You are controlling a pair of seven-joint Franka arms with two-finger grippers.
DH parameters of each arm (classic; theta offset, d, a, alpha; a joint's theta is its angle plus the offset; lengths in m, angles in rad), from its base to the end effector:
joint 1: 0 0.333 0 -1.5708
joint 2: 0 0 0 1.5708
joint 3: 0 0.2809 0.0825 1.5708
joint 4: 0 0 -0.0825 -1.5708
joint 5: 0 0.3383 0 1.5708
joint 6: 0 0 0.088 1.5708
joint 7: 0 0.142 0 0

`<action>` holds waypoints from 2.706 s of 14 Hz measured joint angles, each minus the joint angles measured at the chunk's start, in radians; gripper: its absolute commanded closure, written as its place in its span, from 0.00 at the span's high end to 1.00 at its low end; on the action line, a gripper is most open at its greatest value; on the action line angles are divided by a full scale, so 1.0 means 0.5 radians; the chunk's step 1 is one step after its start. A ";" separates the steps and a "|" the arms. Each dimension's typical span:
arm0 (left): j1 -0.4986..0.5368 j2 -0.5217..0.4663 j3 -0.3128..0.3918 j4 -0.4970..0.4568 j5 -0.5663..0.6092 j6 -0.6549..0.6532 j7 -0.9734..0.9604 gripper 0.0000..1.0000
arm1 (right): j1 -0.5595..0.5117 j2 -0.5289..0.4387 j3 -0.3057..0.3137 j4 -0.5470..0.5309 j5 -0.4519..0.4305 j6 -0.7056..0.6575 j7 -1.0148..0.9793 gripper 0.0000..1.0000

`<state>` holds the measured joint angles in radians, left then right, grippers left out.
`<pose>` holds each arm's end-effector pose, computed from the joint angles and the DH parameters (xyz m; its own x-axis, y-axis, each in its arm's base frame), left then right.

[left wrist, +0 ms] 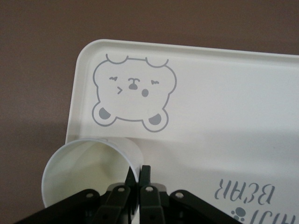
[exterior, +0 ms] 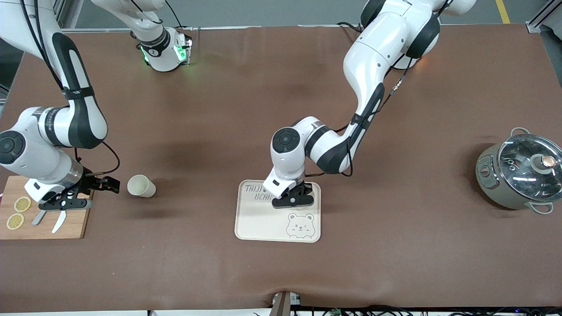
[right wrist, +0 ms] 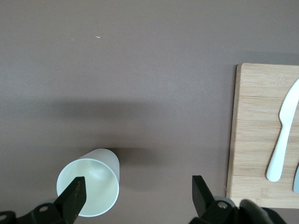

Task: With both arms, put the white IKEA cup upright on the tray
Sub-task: 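Open the left gripper on the cup while the right gripper lowers, then close the right gripper on the cup while the left gripper withdraws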

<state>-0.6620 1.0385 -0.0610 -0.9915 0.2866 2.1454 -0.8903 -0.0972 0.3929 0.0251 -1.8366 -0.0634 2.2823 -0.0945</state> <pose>0.5692 -0.4555 0.1999 0.9734 0.0515 0.2231 0.0635 -0.9969 -0.0467 0.5954 -0.0468 0.2820 0.9970 0.0613 0.0482 0.0592 -0.9972 0.0453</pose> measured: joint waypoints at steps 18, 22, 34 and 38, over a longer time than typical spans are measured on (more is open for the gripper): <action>-0.025 0.009 0.026 0.005 0.000 0.015 0.000 1.00 | 0.000 0.133 0.007 -0.147 0.000 0.208 -0.032 1.00; -0.025 0.009 0.027 0.021 0.000 0.001 0.000 0.98 | 0.000 0.135 0.007 -0.251 0.000 0.338 -0.032 1.00; -0.022 -0.138 0.027 0.085 -0.006 -0.388 0.027 0.95 | 0.001 0.185 0.008 -0.304 0.000 0.441 -0.035 0.61; 0.026 -0.303 0.030 0.101 -0.107 -0.654 0.224 0.95 | 0.001 0.185 0.010 -0.304 0.000 0.442 -0.035 0.24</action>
<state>-0.6491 0.8872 -0.0462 -0.9411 0.2329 1.8186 -0.7781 -0.0966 0.4856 0.0301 -1.9886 -0.0634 2.5031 -0.1119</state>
